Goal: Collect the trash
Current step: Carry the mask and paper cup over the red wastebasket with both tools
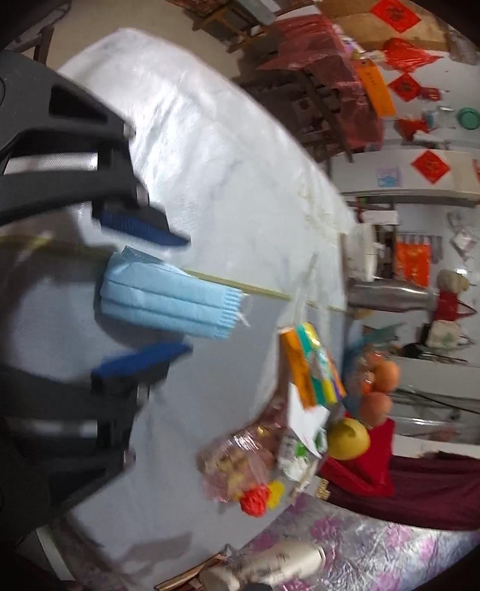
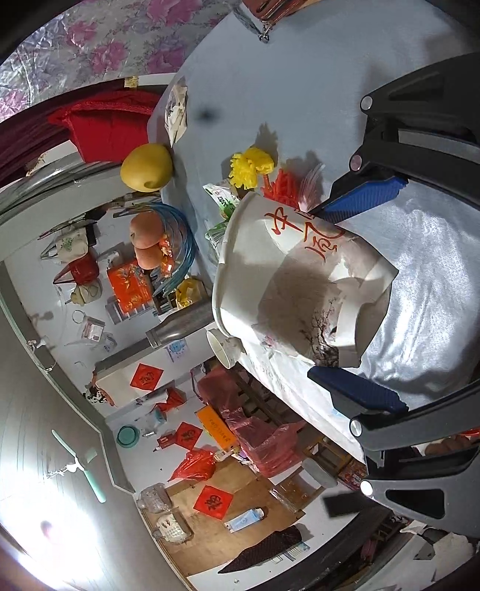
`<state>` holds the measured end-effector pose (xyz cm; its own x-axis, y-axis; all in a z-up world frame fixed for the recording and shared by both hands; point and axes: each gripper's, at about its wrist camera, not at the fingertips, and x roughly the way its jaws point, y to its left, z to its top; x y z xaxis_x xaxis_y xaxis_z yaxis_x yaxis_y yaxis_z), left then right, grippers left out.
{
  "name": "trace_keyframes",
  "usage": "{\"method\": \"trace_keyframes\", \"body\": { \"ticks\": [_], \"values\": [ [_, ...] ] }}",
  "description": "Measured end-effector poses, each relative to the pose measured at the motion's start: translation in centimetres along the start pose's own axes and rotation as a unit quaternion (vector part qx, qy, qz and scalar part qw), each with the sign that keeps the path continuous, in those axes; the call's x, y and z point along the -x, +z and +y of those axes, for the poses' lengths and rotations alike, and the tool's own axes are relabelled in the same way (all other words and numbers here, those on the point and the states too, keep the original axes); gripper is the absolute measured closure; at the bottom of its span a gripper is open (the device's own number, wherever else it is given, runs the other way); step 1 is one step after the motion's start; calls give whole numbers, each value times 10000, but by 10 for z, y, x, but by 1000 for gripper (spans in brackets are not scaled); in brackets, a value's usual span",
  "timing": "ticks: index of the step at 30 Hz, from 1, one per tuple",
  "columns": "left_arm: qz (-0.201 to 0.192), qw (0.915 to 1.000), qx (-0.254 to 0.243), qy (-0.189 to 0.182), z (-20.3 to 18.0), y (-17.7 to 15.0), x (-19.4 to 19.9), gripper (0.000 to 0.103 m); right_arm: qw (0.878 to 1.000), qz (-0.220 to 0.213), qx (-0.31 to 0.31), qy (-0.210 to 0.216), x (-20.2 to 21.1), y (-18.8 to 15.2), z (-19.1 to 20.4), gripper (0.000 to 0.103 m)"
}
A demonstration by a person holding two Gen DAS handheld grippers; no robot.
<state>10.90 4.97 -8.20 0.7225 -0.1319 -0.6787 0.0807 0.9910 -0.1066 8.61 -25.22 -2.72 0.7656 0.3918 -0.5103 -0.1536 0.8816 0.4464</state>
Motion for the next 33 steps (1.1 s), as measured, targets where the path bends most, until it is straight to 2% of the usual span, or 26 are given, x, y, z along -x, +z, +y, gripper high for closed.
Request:
{"method": "trace_keyframes", "body": {
  "ticks": [1, 4, 9, 14, 18, 21, 25, 30, 33],
  "values": [
    [59, 9999, 64, -89, 3, -1, -2, 74, 10000, 0, 12, 6, 0, 0, 1, 26],
    [-112, 9997, 120, -164, 9, -1, 10, 78, 10000, -14, 24, 27, 0, -1, 4, 26],
    [-432, 9984, 239, -269, 23, 10, 52, 79, 9999, -21, -1, 154, 3, 0, 7, 26],
    [-788, 9967, 210, 16, 51, 16, 107, 79, 9994, -36, 106, 332, 8, -1, 16, 26],
    [-864, 9951, 121, 468, 79, 6, 144, 79, 9982, 32, 212, 563, 11, -6, 30, 26],
    [-749, 9938, 104, 814, 102, -11, 165, 79, 9967, 117, 303, 740, 12, -11, 44, 26],
    [-348, 9919, 242, 1195, 136, -48, 177, 78, 9941, 265, 397, 972, 6, -17, 71, 26],
    [284, 9893, 501, 1337, 176, -94, 168, 78, 9892, 591, 544, 1227, -5, -28, 107, 26],
    [613, 9871, 739, 1285, 202, -124, 154, 78, 9853, 831, 719, 1312, -14, -37, 135, 26]
  ]
}}
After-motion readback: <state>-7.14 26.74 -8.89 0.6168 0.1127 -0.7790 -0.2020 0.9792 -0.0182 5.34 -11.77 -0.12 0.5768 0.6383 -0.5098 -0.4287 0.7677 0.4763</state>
